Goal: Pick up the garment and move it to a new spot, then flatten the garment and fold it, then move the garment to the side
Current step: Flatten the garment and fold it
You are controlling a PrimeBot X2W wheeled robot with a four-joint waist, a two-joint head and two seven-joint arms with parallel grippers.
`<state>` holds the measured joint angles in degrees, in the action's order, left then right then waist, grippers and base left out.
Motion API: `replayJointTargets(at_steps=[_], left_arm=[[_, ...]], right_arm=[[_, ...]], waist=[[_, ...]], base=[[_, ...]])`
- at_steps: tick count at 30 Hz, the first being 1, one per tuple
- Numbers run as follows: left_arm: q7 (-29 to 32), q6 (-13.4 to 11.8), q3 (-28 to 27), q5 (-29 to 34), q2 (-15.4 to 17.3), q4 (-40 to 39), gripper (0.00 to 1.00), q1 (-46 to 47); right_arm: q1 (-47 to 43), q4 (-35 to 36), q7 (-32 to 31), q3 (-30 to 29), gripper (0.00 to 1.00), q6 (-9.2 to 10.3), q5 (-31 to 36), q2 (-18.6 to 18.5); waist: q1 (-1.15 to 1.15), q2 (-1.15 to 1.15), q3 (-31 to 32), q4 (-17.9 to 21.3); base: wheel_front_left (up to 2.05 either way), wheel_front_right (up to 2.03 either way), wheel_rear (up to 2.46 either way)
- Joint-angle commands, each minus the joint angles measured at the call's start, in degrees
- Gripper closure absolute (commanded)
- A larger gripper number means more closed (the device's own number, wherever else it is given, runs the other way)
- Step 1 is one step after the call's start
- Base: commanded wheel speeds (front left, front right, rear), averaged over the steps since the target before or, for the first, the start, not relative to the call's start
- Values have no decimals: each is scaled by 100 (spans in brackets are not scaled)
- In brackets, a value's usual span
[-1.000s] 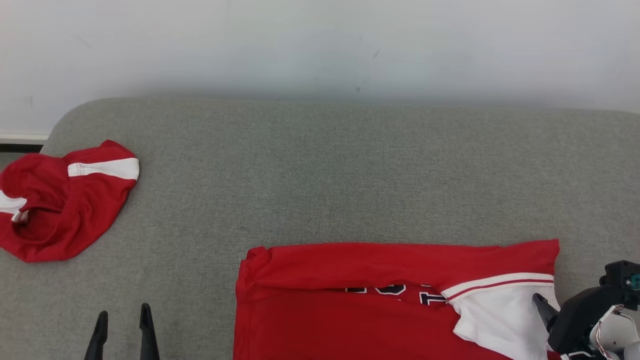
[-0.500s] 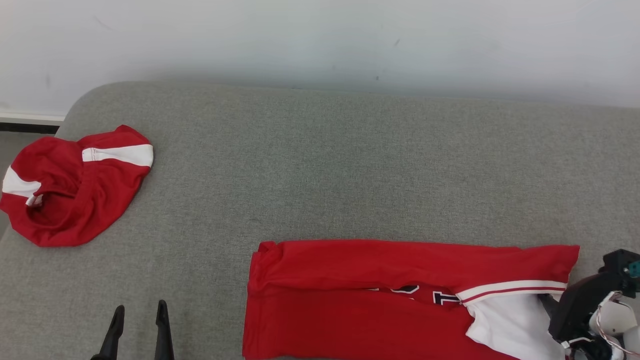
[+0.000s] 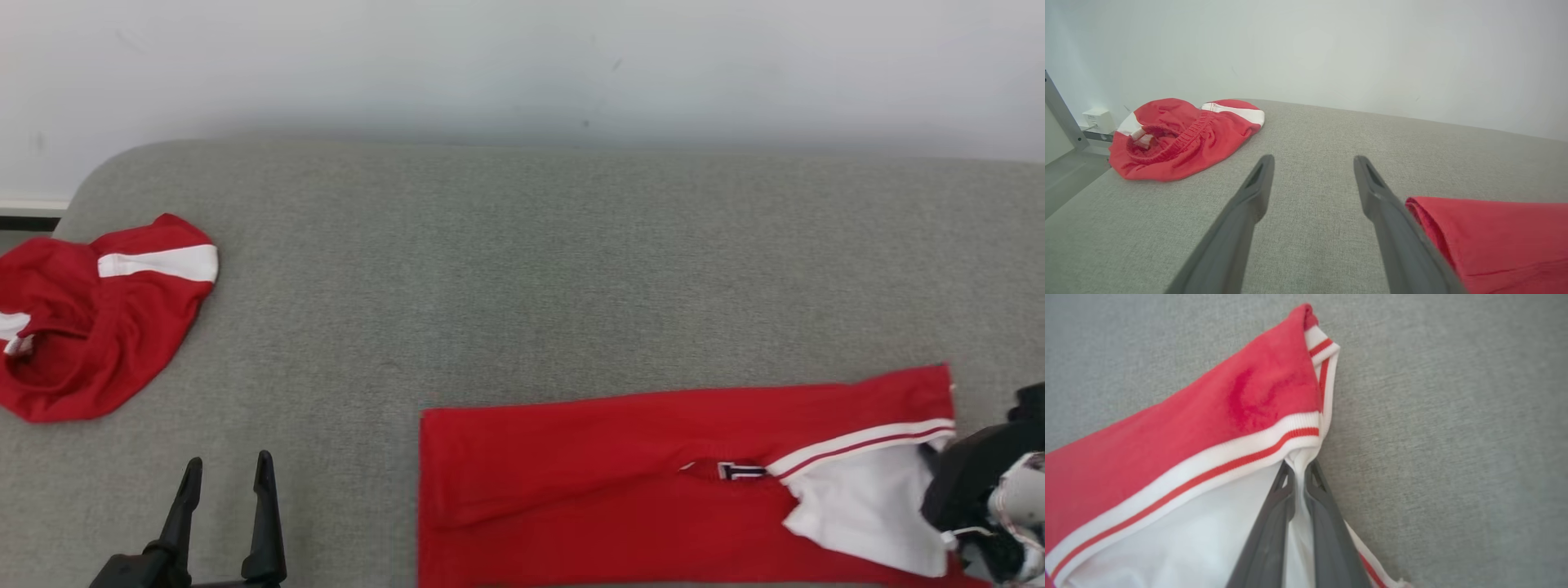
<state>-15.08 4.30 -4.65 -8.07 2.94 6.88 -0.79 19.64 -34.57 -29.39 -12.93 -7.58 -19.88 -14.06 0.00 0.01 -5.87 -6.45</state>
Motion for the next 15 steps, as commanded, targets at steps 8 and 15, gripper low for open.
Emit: replayJointTargets(at_steps=[8,15], left_arm=[[-8,10,29,42,-1,-47,0,-92],[-8,-20,100,-13,-4,-66,0,-131]], right_arm=[[256,112,115,-756,100,14,510,-502],[126,580,-174,-1169,100,13,871,-592]], waist=[[0,-1,54,421],[0,-1,107,655]], base=[[0,0,0],[0,0,0]])
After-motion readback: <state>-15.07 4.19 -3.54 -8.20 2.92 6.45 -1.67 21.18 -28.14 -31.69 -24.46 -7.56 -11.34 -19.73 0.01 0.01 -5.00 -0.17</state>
